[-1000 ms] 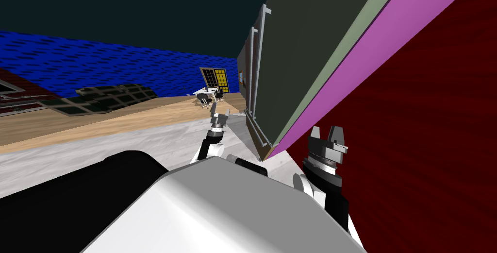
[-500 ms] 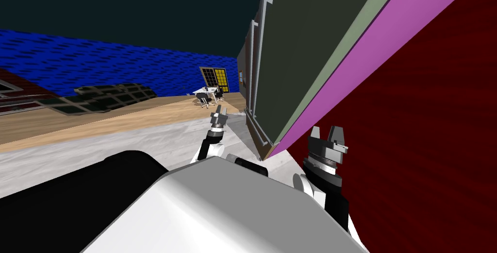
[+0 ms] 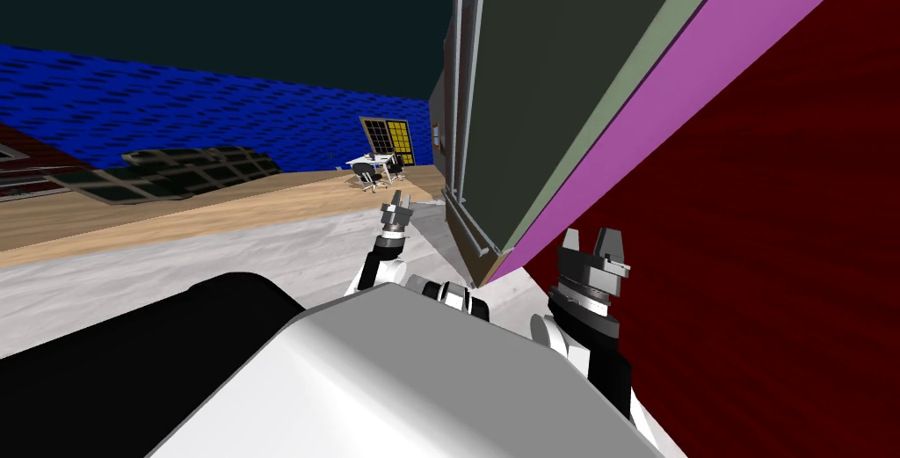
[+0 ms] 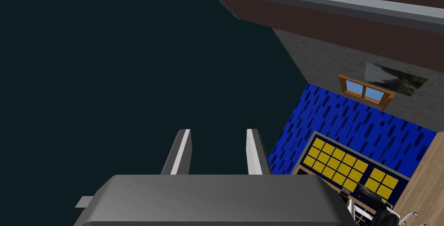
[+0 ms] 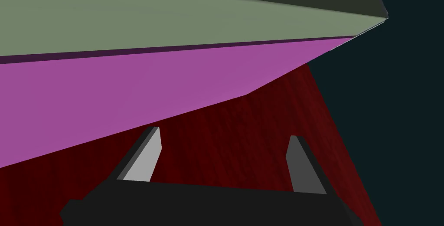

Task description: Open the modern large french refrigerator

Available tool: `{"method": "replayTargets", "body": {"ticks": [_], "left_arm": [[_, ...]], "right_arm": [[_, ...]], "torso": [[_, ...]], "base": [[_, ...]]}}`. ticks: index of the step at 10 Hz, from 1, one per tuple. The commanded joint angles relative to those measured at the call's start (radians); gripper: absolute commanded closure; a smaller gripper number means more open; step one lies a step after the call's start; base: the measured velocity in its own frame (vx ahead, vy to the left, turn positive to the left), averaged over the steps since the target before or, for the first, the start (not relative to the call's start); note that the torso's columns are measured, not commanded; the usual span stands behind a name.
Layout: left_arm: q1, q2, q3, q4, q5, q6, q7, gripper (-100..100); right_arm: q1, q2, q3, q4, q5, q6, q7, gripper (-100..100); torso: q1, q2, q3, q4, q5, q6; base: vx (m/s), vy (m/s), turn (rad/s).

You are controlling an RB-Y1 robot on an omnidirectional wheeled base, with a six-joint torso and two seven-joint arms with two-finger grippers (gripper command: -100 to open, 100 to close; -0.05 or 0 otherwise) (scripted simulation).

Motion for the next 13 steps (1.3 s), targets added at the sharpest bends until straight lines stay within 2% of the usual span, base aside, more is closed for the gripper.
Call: {"method": "replayTargets", "body": {"ticks": [1, 3, 4, 5, 6, 7, 8, 9, 10, 11, 13], "left_arm": [[0.0, 0.0, 0.0, 0.0, 0.0, 0.0, 0.0, 0], [0.0, 0.0, 0.0, 0.0, 0.0, 0.0, 0.0, 0], [0.0, 0.0, 0.0, 0.0, 0.0, 0.0, 0.0, 0], [0.0, 0.0, 0.0, 0.0, 0.0, 0.0, 0.0, 0], [0.0, 0.0, 0.0, 0.0, 0.0, 0.0, 0.0, 0], [0.0, 0.0, 0.0, 0.0, 0.0, 0.0, 0.0, 0], [0.0, 0.0, 0.0, 0.0, 0.0, 0.0, 0.0, 0], [0.0, 0.0, 0.0, 0.0, 0.0, 0.0, 0.0, 0], [0.0, 0.0, 0.0, 0.0, 0.0, 0.0, 0.0, 0], [0.0, 0.0, 0.0, 0.0, 0.0, 0.0, 0.0, 0], [0.0, 0.0, 0.0, 0.0, 0.0, 0.0, 0.0, 0]], "right_arm": [[-0.01, -0.037, -0.004, 0.029, 0.007, -0.009, 0.051, -100], [-0.025, -0.063, -0.011, 0.072, 0.019, -0.025, 0.114, -100], [-0.025, -0.063, -0.011, 0.072, 0.019, -0.025, 0.126, -100], [-0.035, -0.074, -0.016, 0.1, 0.027, -0.036, 0.164, -100], [-0.035, -0.074, -0.016, 0.1, 0.027, -0.036, 0.174, -100], [-0.045, -0.083, -0.021, 0.131, 0.036, -0.049, 0.211, -100], [-0.045, -0.083, -0.021, 0.131, 0.036, -0.049, 0.228, -100], [-0.056, -0.092, -0.028, 0.165, 0.046, -0.064, 0.261, -100], [-0.056, -0.092, -0.028, 0.165, 0.046, -0.064, 0.287, -100], [-0.068, -0.1, -0.035, 0.202, 0.058, -0.08, 0.317, -100], [-0.068, -0.1, -0.035, 0.202, 0.058, -0.08, 0.35, -100]], "torso": [[0.001, 0.033, -0.069, 0.033, 0.0, 0.0], [0.001, 0.045, -0.093, 0.045, 0.0, 0.0], [0.001, 0.046, -0.094, 0.046, 0.0, 0.0], [0.0, 0.047, -0.094, 0.047, 0.0, 0.0], [-0.001, 0.046, -0.094, 0.047, 0.0, 0.0], [-0.001, 0.047, -0.094, 0.047, 0.0, 0.0], [0.001, 0.047, -0.094, 0.047, 0.0, 0.0], [0.0, 0.047, -0.094, 0.047, 0.0, 0.0], [0.0, 0.047, -0.094, 0.047, 0.0, 0.0], [0.0, 0.046, -0.094, 0.047, 0.0, 0.0], [0.0, 0.046, -0.094, 0.047, 0.0, 0.0]], "base": [[0.024, 0.034, -0.034], [0.023, 0.042, -0.049], [0.025, 0.041, -0.023], [0.033, 0.03, -0.049], [0.03, 0.026, -0.023], [0.033, 0.047, -0.06], [0.019, 0.042, -0.03], [0.022, 0.039, -0.055], [0.03, 0.041, -0.038], [0.041, 0.052, -0.06], [0.023, 0.033, -0.021]]}}
